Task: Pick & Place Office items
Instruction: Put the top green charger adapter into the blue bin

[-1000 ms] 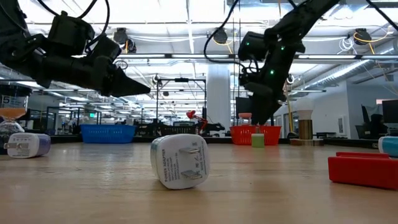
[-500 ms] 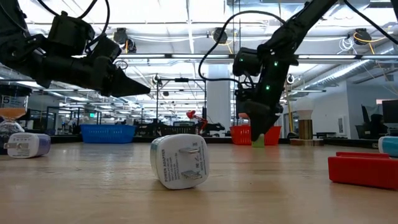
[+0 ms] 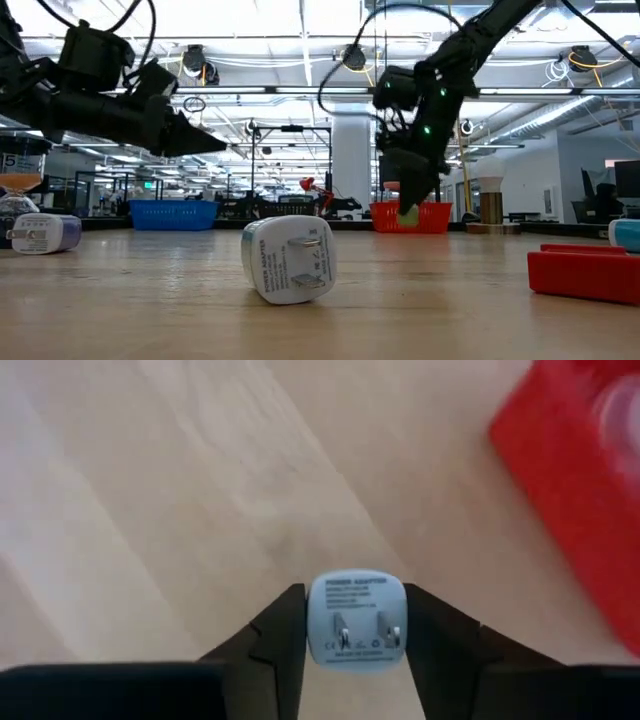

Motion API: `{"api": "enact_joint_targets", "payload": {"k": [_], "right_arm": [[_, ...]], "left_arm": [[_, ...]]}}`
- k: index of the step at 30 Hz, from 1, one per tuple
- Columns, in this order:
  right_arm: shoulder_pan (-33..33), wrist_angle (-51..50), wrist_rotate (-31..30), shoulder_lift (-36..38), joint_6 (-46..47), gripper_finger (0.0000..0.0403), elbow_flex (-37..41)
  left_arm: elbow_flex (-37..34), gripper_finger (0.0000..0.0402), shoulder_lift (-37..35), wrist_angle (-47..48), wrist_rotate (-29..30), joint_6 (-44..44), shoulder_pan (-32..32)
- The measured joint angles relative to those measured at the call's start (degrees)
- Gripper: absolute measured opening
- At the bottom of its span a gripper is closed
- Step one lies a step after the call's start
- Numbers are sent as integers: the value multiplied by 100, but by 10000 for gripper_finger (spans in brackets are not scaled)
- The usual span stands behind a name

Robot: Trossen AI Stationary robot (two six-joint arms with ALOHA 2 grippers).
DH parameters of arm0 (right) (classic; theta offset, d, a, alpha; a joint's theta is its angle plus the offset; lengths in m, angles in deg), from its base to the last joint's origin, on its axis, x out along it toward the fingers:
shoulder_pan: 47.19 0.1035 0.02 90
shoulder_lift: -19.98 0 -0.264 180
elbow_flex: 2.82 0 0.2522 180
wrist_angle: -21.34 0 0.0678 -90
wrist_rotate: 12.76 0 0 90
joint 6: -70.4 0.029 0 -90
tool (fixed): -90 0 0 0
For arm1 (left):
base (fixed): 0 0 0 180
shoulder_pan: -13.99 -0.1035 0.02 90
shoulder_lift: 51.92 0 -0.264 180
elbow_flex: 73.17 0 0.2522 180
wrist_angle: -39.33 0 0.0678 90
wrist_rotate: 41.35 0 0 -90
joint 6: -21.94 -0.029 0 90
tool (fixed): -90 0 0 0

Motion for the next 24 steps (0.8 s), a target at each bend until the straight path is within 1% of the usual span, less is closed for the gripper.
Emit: {"api": "enact_joint_targets", "payload": {"k": [4,6,8,11,13,17,21,24], "right_arm": [[239,53,86,-7,65,125,-535],[433,169,93,-197,-5,125,-937],[627,256,101,-553,-185,125,-1427],[859,21,231,-1193,-523,125,-2249],[972,-88,387,-1656,-769,125,-2840],[1155,-519,406,-2452,-1284,125,-3739],[1265,-674,416,-2925,-1541,127,-4210],[1292,-627,469,-3078,-1612,130,-4301]], "left_arm": [[-150,17,-233,14,-1,69,-212],[-185,19,-292,13,-1,124,-329],[-196,13,-312,37,-1,150,-424],[-196,4,-311,79,3,155,-543],[-196,8,-309,115,0,222,-602],[-196,19,-309,228,7,241,-685],[-196,5,-309,239,26,248,-757],[-196,7,-309,242,28,285,-777]]}}
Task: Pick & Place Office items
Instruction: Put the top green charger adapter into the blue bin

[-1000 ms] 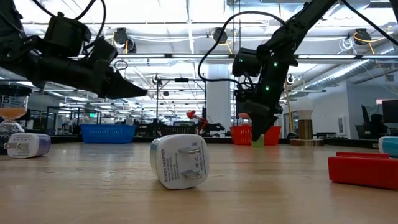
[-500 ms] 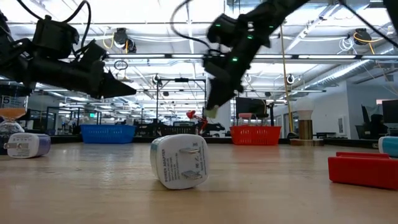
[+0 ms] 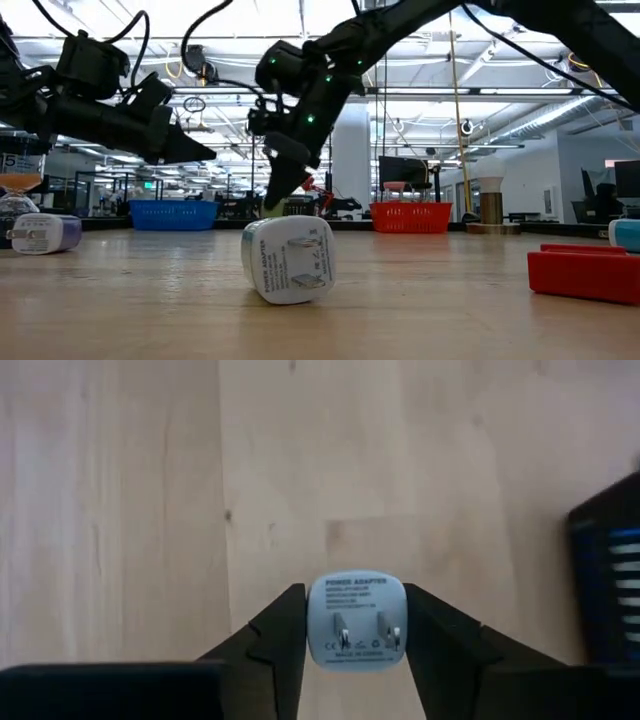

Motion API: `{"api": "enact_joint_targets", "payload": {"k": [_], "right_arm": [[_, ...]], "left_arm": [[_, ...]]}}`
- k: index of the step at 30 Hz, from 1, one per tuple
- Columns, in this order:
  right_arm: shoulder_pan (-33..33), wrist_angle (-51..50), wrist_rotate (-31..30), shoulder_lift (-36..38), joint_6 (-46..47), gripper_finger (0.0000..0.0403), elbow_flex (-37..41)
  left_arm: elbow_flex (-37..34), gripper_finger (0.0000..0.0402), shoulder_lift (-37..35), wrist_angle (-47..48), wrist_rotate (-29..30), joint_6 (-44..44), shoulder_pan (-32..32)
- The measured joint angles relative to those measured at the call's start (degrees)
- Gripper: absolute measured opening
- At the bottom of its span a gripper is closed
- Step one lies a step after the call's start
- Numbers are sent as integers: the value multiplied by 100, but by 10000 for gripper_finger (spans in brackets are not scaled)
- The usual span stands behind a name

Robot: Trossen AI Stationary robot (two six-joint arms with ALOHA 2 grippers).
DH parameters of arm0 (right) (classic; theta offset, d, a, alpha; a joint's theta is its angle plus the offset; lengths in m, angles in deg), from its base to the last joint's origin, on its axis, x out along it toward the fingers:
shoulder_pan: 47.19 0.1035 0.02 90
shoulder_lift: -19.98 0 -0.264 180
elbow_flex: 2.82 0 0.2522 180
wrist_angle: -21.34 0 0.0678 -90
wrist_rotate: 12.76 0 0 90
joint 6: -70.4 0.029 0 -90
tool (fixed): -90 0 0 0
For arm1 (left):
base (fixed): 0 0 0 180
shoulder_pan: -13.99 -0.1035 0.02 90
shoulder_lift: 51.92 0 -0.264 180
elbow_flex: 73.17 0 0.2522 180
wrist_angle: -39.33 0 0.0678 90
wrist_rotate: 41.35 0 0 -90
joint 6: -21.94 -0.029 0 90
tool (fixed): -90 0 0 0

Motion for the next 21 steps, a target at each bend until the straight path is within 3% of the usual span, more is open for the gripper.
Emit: {"api": "enact_joint_targets", "payload": {"k": [10,21], "right_arm": [[60,18,110,11,-104,133,9],[95,742,369,27,-86,134,654]], "left_arm": [[0,5,0,0,0,39,2],[0,8,0,0,4,68,2]]}}
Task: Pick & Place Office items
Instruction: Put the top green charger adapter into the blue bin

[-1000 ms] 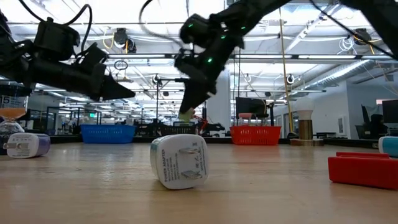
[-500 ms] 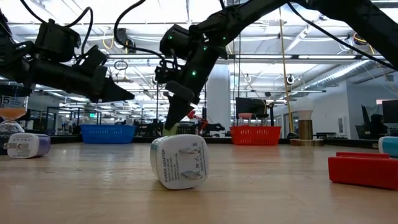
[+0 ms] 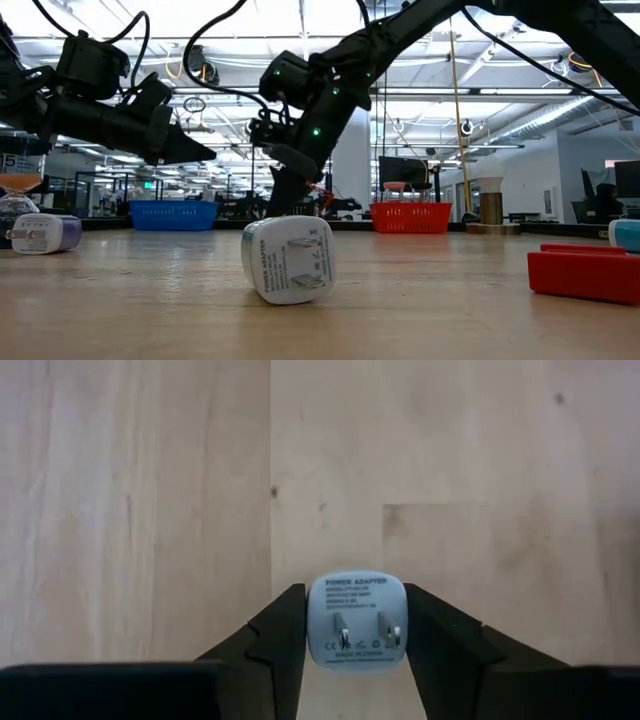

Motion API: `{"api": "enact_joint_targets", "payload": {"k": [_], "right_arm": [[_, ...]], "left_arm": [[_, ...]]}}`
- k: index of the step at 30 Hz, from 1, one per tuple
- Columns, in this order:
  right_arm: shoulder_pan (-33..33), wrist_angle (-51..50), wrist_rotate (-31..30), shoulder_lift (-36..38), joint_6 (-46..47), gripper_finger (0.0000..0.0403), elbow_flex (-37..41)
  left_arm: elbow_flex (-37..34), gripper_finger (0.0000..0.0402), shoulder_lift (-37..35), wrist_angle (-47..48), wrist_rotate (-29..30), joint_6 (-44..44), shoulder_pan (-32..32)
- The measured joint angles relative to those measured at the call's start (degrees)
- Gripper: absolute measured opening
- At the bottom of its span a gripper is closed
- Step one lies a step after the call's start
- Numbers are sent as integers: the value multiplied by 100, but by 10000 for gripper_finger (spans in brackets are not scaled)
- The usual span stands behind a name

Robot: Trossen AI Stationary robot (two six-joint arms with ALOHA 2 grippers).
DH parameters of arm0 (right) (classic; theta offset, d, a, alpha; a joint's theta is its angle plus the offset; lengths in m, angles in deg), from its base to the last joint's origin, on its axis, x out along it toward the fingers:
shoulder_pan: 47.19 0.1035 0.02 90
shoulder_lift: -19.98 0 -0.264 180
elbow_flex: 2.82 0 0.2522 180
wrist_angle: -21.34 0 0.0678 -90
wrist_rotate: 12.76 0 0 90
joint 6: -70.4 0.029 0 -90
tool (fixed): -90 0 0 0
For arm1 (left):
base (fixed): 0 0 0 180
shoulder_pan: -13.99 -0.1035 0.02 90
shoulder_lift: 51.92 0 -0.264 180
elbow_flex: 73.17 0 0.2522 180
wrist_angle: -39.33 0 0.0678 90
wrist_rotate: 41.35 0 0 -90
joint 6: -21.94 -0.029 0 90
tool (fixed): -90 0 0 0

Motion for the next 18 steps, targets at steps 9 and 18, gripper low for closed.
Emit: {"api": "enact_joint_targets", "payload": {"k": [9,18], "right_arm": [[59,444,-196,-4,-6,166,172],[234,463,-641,556,-196,225,176]], "left_arm": [[0,4,0,0,-2,7,4],[2,31,0,316,-2,13,4]]}}
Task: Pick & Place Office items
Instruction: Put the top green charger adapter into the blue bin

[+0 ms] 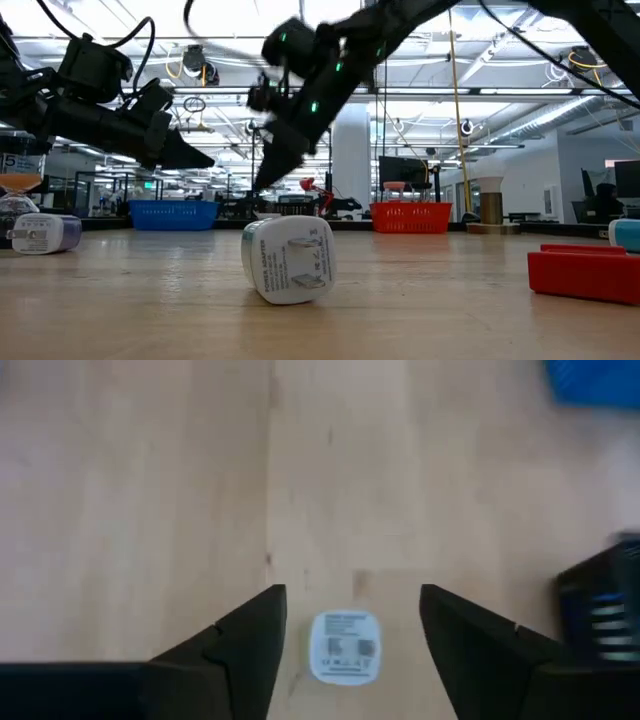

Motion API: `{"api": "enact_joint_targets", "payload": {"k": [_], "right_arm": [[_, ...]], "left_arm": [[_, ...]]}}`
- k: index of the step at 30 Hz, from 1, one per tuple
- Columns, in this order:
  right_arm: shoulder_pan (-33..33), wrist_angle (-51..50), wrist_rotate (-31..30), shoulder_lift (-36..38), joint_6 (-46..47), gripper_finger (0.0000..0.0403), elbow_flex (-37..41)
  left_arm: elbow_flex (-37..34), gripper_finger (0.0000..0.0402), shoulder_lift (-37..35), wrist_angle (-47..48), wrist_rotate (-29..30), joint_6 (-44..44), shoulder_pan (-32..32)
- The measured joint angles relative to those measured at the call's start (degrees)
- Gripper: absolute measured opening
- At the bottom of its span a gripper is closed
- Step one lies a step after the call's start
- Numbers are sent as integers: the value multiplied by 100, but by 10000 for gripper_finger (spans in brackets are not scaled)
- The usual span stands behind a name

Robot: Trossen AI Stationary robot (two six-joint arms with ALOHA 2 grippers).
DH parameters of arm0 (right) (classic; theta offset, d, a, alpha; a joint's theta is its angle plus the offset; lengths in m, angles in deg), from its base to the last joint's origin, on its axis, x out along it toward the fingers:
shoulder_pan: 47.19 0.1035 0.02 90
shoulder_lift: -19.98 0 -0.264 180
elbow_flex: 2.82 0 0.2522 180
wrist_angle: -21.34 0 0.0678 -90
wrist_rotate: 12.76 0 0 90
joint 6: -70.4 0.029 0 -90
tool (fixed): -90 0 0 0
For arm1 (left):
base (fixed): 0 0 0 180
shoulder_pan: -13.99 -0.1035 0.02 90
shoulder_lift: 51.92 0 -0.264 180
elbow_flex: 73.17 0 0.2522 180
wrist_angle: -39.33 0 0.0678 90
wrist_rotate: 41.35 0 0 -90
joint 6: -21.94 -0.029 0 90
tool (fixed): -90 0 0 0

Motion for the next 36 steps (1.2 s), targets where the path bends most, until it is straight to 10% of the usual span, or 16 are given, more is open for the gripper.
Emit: {"api": "enact_joint_targets", "payload": {"k": [6,15,24,36], "right_arm": [[30,-668,-10,1024,-131,175,323],[-59,1647,-8,3229,260,16,3648],[-64,3643,-21,4769,587,10,5828],[-132,3871,12,5286,602,1,6153]], "left_arm": [[0,10,2,34,-139,109,49],[371,7,2,610,-128,414,693],[2517,55,78,4662,281,792,1276],[5833,212,1920,8714,204,-343,1448]]}}
